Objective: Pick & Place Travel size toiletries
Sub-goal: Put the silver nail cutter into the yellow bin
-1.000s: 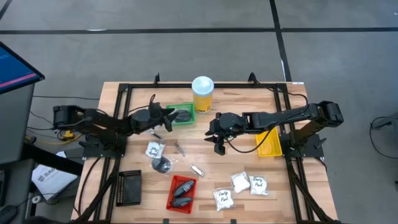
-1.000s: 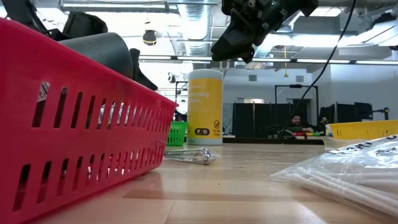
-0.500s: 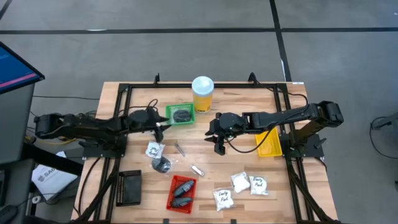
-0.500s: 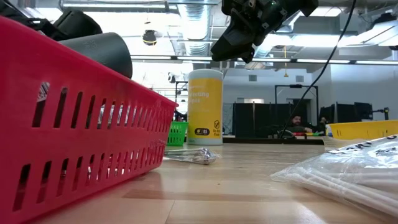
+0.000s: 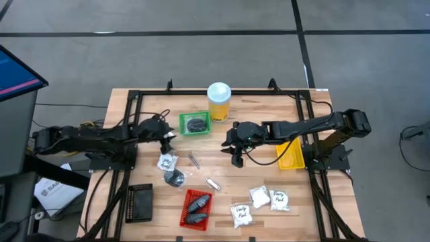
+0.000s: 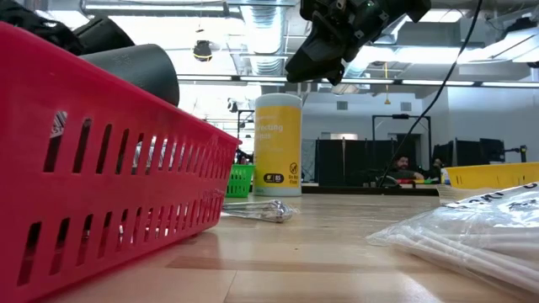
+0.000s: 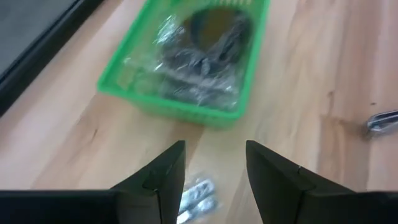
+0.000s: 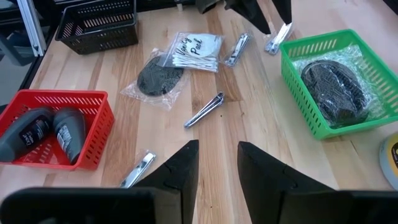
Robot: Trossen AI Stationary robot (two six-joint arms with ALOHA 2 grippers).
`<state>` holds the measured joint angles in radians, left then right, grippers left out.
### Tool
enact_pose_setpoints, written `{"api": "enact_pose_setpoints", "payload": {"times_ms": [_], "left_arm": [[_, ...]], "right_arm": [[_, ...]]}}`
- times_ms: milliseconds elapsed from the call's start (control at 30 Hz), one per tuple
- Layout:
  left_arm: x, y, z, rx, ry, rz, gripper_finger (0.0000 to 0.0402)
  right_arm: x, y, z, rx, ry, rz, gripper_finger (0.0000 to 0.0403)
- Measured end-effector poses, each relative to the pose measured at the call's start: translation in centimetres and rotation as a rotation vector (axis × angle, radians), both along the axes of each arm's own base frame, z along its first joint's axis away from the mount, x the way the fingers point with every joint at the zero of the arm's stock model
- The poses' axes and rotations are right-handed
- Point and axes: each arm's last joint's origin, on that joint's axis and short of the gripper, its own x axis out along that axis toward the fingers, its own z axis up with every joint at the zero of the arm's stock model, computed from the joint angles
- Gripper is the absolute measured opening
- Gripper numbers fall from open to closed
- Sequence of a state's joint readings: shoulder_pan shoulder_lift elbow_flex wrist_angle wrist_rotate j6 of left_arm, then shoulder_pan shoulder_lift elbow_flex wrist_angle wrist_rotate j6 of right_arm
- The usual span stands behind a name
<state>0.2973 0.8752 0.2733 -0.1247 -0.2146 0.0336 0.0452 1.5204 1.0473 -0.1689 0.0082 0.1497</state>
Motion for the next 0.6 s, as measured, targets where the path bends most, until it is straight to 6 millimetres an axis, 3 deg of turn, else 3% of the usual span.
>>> {"api": "enact_pose_setpoints", "payload": {"times_ms": [267, 467, 600], "left_arm": [[0.8, 1.6, 2.3, -0.032, 0.072, 0.077, 0.0158], [1.6, 3.0, 3.7, -0.090, 0.266, 0.112, 0.0158], [2.3, 3.9, 3.9, -0.110, 0.422, 0.045, 0.0158]], "right_arm": [[1.1, -0.1, -1.3, -0.003, 0.006, -0.002, 0.0102], [1.0, -0.6, -1.6, -0.006, 0.025, -0.008, 0.0102], [1.0, -0.7, -1.2, -0.012, 0.010, -0.004, 0.0102]]}}
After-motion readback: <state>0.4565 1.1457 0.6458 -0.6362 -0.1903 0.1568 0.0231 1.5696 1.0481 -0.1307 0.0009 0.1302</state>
